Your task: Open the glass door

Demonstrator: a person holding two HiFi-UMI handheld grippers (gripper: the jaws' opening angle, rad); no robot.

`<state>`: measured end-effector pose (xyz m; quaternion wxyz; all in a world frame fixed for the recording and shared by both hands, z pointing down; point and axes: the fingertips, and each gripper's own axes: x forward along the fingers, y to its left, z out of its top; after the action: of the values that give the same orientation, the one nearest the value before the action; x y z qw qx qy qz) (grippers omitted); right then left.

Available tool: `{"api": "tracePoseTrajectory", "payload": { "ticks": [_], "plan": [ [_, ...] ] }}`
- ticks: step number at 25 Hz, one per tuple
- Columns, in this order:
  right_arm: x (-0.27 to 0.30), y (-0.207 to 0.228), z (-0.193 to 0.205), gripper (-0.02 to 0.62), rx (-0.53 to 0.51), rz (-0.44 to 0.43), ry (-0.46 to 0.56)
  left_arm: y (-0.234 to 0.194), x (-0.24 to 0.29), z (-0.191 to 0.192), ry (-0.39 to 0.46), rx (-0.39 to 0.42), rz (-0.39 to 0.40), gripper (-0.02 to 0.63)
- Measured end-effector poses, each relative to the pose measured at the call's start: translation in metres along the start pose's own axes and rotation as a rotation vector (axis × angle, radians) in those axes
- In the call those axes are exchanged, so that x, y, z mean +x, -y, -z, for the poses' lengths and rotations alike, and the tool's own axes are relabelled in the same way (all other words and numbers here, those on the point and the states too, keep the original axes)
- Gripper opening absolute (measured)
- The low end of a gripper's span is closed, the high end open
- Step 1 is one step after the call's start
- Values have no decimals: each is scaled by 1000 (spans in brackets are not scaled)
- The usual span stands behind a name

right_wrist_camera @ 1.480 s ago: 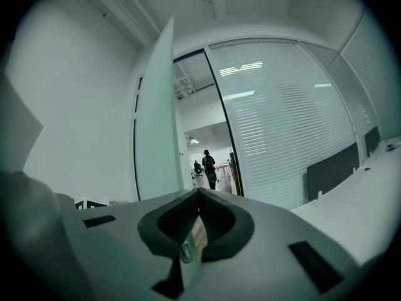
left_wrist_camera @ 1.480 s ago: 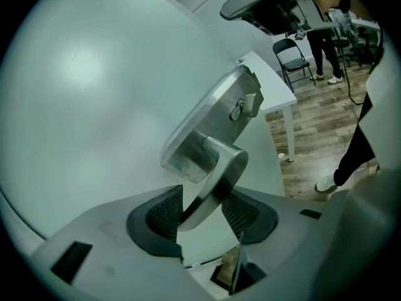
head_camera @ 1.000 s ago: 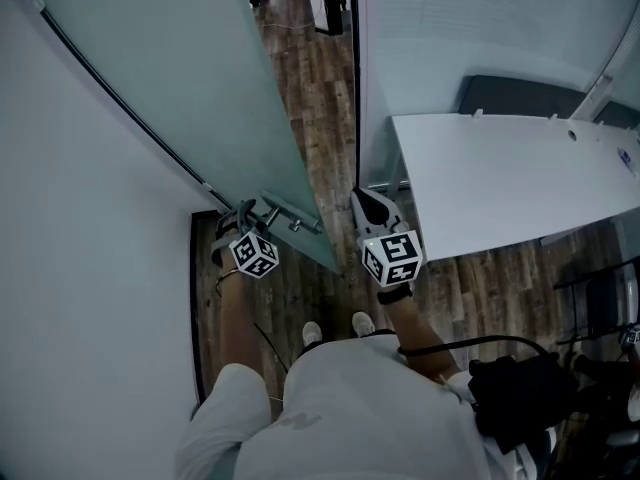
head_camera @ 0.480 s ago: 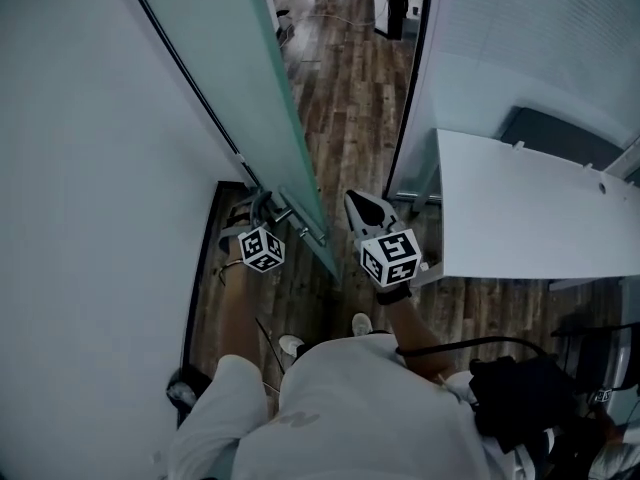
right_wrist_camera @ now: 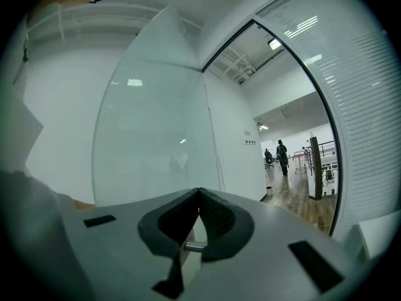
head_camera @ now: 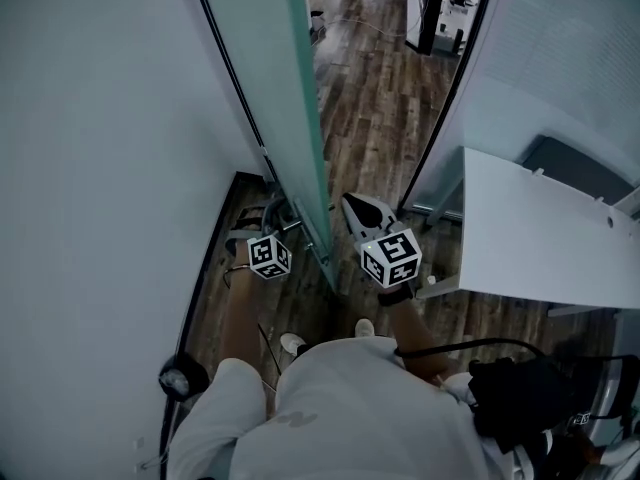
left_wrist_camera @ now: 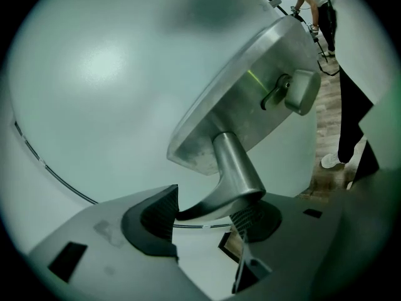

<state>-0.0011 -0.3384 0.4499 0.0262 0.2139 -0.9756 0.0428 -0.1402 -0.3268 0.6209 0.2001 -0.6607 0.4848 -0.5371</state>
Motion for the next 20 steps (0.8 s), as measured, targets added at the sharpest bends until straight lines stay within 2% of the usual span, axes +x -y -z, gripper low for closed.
{"api": "tracePoseTrajectory", "payload": {
  "ticks": [7, 10, 15, 20],
  "plan": [
    [29, -31, 10, 3, -38, -58, -51, 6, -25, 34, 85, -46, 19, 236],
    [41, -45, 12, 3, -42, -75, -58, 7, -37, 52, 81, -17, 38, 239],
    [53, -75, 14, 3, -143, -192, -100, 9, -53, 71, 49, 47, 29, 239],
    [76, -99, 20, 3, -227, -269, -161, 1, -61, 94, 19, 104, 32, 239]
  ]
}}
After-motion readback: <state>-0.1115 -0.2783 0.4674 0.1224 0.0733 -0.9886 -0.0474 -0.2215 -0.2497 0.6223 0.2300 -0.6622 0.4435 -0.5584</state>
